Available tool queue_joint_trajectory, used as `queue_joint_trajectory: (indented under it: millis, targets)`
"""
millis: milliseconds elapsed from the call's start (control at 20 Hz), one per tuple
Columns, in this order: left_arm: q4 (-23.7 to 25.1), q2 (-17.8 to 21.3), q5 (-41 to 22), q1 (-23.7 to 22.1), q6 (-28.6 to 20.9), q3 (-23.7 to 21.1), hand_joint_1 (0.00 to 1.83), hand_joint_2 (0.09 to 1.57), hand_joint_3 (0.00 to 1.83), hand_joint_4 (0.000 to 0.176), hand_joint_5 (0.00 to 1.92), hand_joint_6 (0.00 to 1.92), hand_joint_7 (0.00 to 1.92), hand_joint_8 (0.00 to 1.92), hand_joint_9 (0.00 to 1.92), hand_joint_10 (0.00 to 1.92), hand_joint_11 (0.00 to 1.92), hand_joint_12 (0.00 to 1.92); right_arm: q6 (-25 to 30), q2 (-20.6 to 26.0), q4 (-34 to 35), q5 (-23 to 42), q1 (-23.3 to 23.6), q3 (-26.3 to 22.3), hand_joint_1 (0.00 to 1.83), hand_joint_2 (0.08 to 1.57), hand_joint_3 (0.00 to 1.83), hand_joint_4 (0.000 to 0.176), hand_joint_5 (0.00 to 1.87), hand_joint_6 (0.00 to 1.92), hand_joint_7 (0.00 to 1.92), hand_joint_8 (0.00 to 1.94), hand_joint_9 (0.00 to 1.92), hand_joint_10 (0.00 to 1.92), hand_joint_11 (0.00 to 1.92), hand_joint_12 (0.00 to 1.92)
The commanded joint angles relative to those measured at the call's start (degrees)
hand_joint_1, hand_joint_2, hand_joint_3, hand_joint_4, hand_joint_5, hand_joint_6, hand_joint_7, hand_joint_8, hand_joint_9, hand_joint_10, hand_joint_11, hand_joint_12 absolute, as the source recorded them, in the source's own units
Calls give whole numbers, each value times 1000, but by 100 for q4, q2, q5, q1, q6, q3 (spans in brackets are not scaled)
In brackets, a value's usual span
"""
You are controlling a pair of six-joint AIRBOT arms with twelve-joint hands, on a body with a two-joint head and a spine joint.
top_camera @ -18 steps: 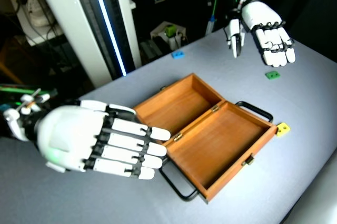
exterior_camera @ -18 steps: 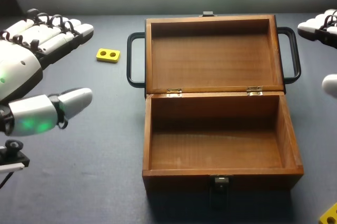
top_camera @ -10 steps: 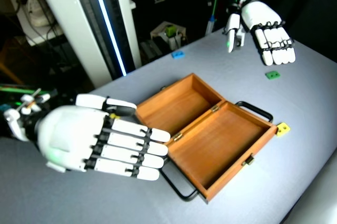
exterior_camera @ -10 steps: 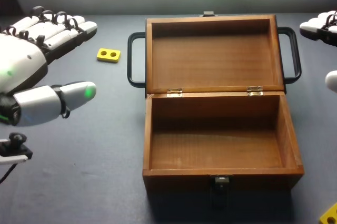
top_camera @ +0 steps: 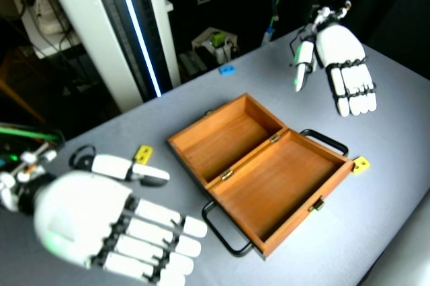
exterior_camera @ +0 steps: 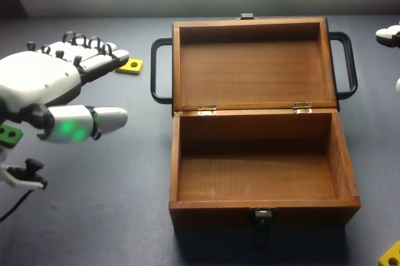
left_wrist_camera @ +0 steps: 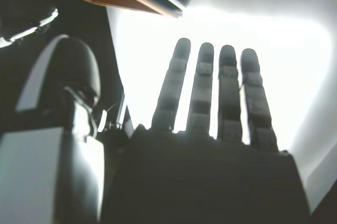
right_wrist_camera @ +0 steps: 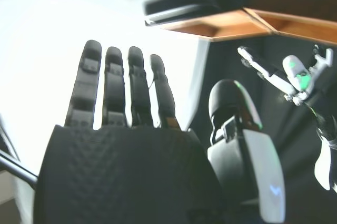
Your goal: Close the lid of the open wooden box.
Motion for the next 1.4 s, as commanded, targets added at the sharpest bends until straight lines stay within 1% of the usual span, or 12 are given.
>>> queue_joint_trajectory:
  millis: [0,100,200,250,350,650,900,1000,1150,1200,1300,1350]
  targets:
    - [96,-95,-370,-115,-211,113,0,1286,0,0,0,0,0,0,0,0,21,67,30,-33,110,468,99,63,0,1381,5,0,190,5,187,9,134,9,142,9]
    - [227,-286,-46,-252,-318,324,0,1235,0,0,0,0,0,0,0,0,60,86,30,-138,52,198,207,211,21,1405,9,0,189,3,181,3,130,4,133,5]
    - [312,-396,183,-356,-317,435,0,1236,0,0,0,0,0,0,0,0,10,32,30,-237,-31,-61,335,343,46,1430,6,0,189,3,179,3,127,4,139,8]
    - [361,-485,369,-425,-317,541,0,1220,0,16,0,0,0,0,1,0,18,28,30,-297,-101,-218,430,419,98,1430,1,0,217,9,206,8,151,8,166,17]
    - [420,-596,572,-503,-317,662,0,1237,0,0,0,0,13,5,9,3,0,0,30,-387,-233,-470,544,529,72,1434,2,0,198,0,181,0,129,0,149,7]
    - [518,-770,824,-627,-315,824,0,1259,1,0,17,4,56,8,12,2,0,0,30,-570,-459,-874,702,693,111,1452,4,0,186,4,172,3,127,5,187,18]
    - [625,-891,986,-744,-314,934,0,1318,16,0,1,0,55,5,27,6,17,7,30,-727,-720,-1126,861,782,58,1449,2,0,146,4,138,2,91,2,148,3]
    - [658,-935,1020,-783,-314,964,0,1324,15,54,5,2,51,2,21,2,13,5,30,-785,-797,-1177,896,812,100,1448,0,0,147,2,140,1,84,2,148,2]
    - [828,-1067,1159,-918,-314,1053,0,1297,0,41,1,0,20,0,23,5,17,6,30,-829,-881,-1228,932,827,110,1459,3,0,149,2,142,2,92,5,160,7]
    - [864,-1106,1195,-951,-314,1079,0,1294,0,16,0,0,12,0,27,6,25,10,30,-845,-905,-1249,947,837,112,1461,4,0,148,2,143,2,95,6,165,9]
    - [902,-1166,1237,-997,-314,1118,0,1298,0,0,13,5,46,15,64,19,52,21,30,-928,-955,-1311,1027,898,57,1450,0,0,135,0,127,1,94,1,157,3]
    - [914,-1177,1244,-1003,-313,1123,0,1304,3,0,19,7,59,19,62,16,40,16,31,-967,-959,-1339,1046,932,71,1444,0,0,146,3,143,5,102,3,163,5]
